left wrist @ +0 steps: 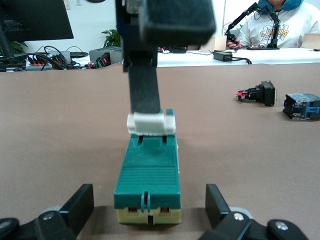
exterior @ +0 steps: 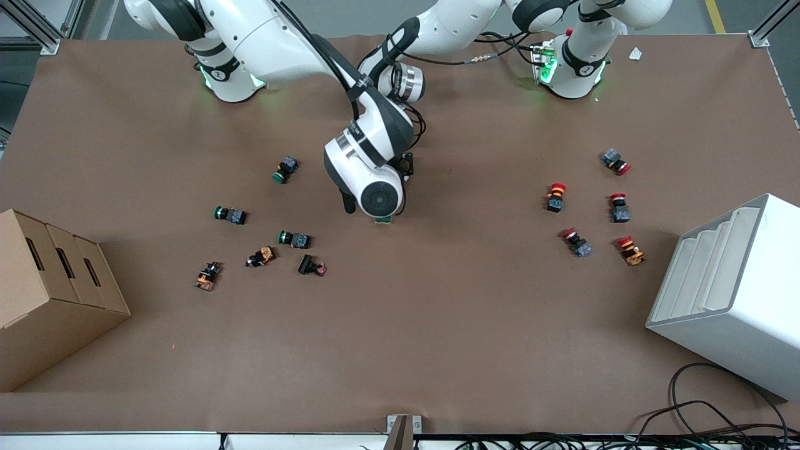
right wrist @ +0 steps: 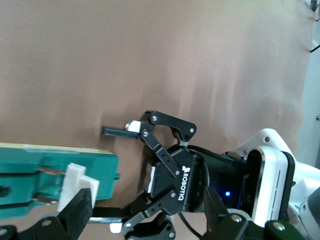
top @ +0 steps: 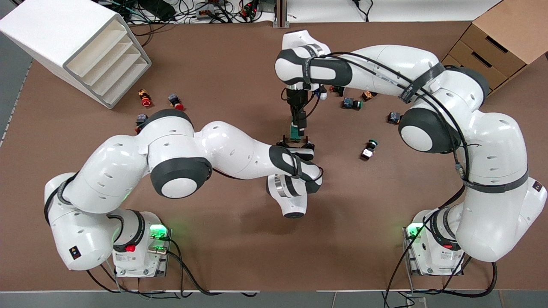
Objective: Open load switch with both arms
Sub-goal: 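Press the white lever down with the right gripper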
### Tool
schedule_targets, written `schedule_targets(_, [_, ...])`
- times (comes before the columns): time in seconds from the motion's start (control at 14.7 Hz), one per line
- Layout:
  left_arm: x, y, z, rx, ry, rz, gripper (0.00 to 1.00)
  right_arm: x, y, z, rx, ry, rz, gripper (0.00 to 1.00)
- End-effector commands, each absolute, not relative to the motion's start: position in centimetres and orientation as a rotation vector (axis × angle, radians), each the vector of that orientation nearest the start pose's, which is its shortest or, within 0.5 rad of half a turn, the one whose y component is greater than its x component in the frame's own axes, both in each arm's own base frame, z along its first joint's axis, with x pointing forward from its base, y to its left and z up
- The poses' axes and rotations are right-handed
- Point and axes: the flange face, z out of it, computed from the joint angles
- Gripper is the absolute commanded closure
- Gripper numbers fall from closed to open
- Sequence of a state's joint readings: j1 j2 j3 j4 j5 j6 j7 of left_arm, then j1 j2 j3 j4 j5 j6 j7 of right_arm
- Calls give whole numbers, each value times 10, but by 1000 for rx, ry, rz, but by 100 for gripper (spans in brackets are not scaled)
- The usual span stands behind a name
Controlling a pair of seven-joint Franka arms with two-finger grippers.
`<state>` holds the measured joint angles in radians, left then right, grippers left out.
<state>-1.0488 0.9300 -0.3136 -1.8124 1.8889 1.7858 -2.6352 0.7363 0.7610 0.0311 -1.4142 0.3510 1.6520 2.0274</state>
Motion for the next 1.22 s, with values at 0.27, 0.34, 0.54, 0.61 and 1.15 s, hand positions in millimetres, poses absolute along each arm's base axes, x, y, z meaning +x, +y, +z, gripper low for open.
schedule_targets(0.27, [202,-562,33,-2549,110,-1887,1,432,489,202,-2728,2261,805,2])
schedule_targets(0.34, [202,-562,33,-2549,113,-1885,1,432,488,201,-2725,2264,801,2])
schedule_targets(0.54, [203,-563,34,-2551,108,-1888,1,433,485,197,-2721,2268,801,2])
schedule_targets(0.61, [203,-563,34,-2548,109,-1889,1,436,483,198,-2717,2267,800,2])
schedule_targets(1.15, [205,-563,35,-2547,109,-1887,1,452,485,252,-2747,2224,872,0])
